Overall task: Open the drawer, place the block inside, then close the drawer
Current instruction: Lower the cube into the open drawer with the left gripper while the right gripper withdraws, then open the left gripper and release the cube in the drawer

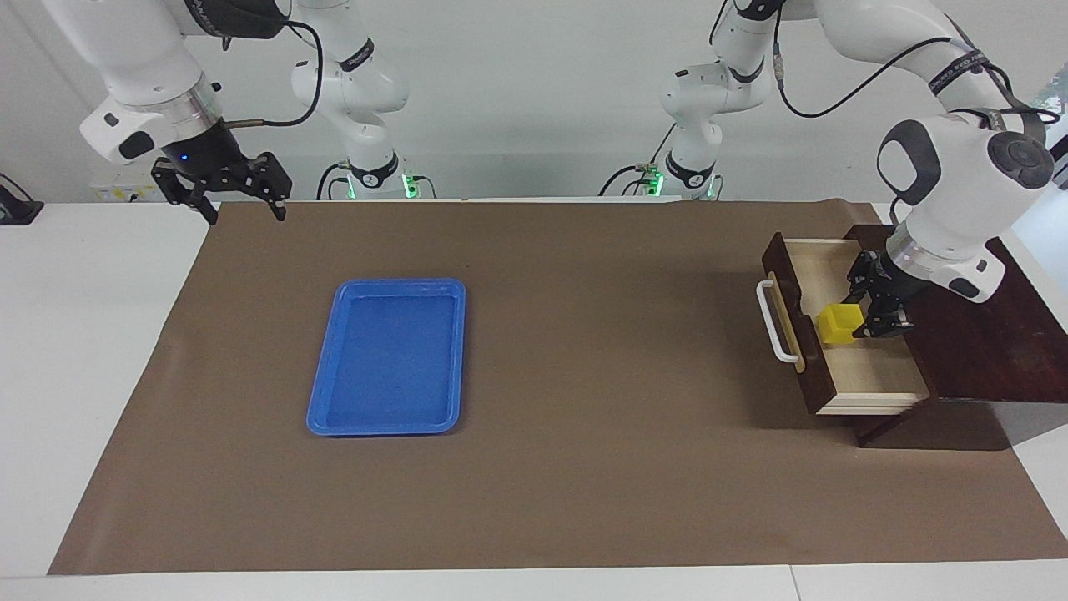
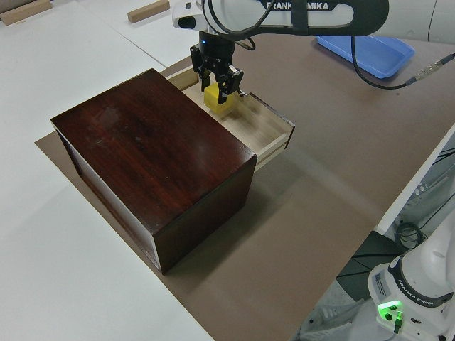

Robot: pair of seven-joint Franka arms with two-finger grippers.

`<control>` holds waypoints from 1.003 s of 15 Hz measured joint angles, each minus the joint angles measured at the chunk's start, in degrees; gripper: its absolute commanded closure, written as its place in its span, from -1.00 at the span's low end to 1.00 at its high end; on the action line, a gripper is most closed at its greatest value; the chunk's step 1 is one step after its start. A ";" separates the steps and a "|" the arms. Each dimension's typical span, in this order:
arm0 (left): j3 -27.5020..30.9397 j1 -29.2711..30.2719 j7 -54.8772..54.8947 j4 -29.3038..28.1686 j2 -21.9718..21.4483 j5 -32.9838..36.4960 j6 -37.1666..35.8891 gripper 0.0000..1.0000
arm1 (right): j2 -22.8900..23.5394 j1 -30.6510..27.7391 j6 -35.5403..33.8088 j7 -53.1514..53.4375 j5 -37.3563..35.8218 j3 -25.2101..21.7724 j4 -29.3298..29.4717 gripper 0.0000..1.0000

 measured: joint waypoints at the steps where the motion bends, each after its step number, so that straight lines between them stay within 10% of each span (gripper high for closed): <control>1: -0.07 0.00 0.00 -0.79 -0.01 0.00 0.43 1.00 | 0.18 0.00 -0.07 -0.07 -0.15 0.08 -0.16 -1.00; 9: -0.56 -0.04 0.02 -5.81 -2.17 0.00 3.56 0.87 | -1.69 0.08 2.69 2.77 -0.22 0.66 -7.39 -1.00; 11: -0.57 -0.04 0.37 -6.69 -2.83 0.00 3.66 -0.99 | -1.92 0.03 2.80 2.82 -0.23 0.63 -7.70 -1.00; 15: -0.70 -0.09 3.04 -7.27 -3.10 0.00 3.40 -1.00 | -2.23 0.02 2.78 2.95 -0.24 0.61 -8.09 -1.00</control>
